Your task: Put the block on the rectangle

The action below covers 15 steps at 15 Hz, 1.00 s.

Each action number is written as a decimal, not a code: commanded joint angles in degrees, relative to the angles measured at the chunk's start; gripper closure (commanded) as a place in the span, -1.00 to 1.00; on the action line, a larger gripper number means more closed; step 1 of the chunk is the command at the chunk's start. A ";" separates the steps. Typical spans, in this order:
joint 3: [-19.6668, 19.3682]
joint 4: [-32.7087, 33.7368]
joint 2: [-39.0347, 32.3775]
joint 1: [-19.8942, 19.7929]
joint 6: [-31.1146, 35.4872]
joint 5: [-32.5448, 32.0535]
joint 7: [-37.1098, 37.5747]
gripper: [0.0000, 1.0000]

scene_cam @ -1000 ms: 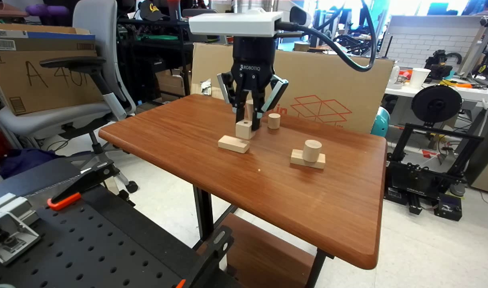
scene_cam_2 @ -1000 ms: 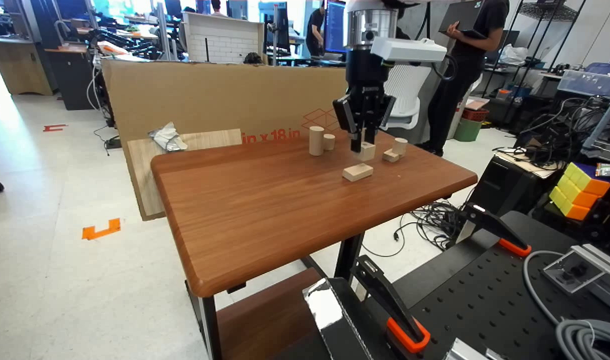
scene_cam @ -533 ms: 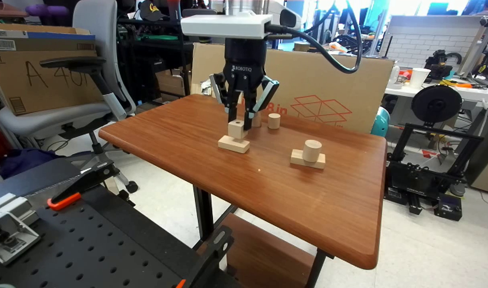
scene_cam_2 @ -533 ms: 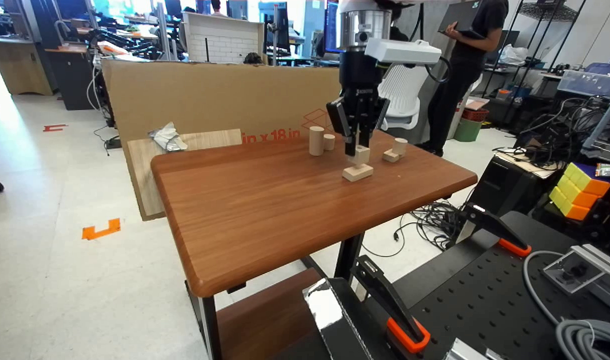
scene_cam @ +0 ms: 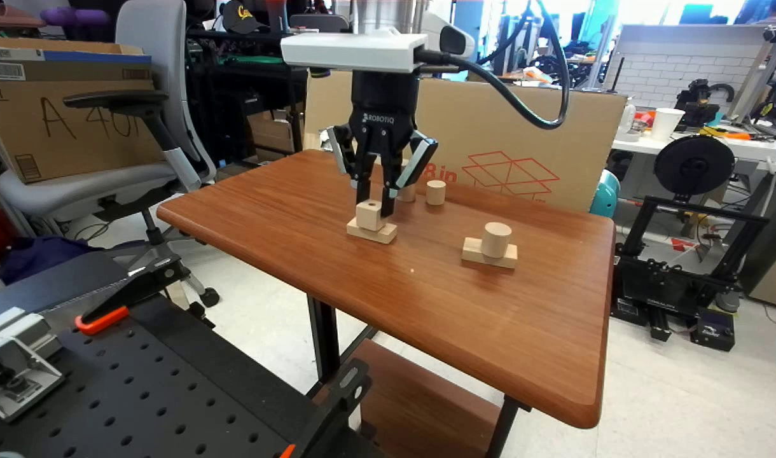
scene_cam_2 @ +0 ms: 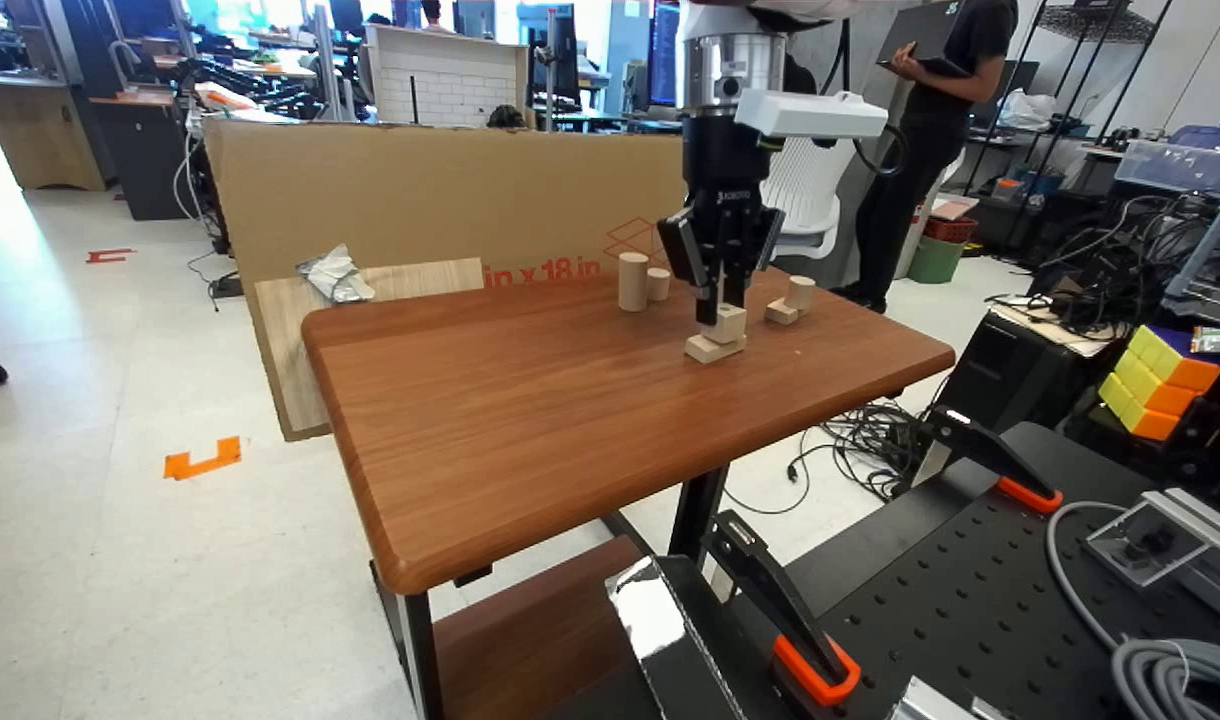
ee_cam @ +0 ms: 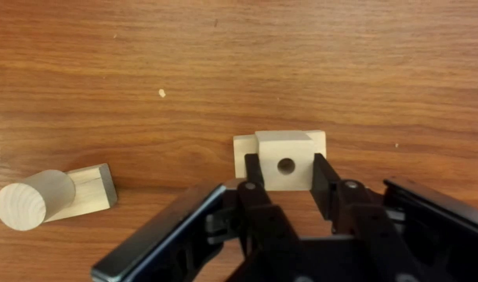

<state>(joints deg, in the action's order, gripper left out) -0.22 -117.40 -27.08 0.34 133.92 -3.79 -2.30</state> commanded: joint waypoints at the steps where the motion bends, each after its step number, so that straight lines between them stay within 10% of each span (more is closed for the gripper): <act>1: 0.48 -0.23 0.25 -0.38 -0.23 0.33 -1.36 0.81; 2: 0.51 -0.13 0.22 -0.36 -0.29 0.20 -1.65 -0.19; 8: 0.46 -0.80 1.44 -0.04 -0.05 -0.48 -2.50 -0.94; 15: 1.06 -0.86 11.67 -0.05 -6.67 3.07 -0.58 -1.00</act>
<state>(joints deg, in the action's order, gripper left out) 0.29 -117.37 -21.85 0.53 132.34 -2.48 -3.99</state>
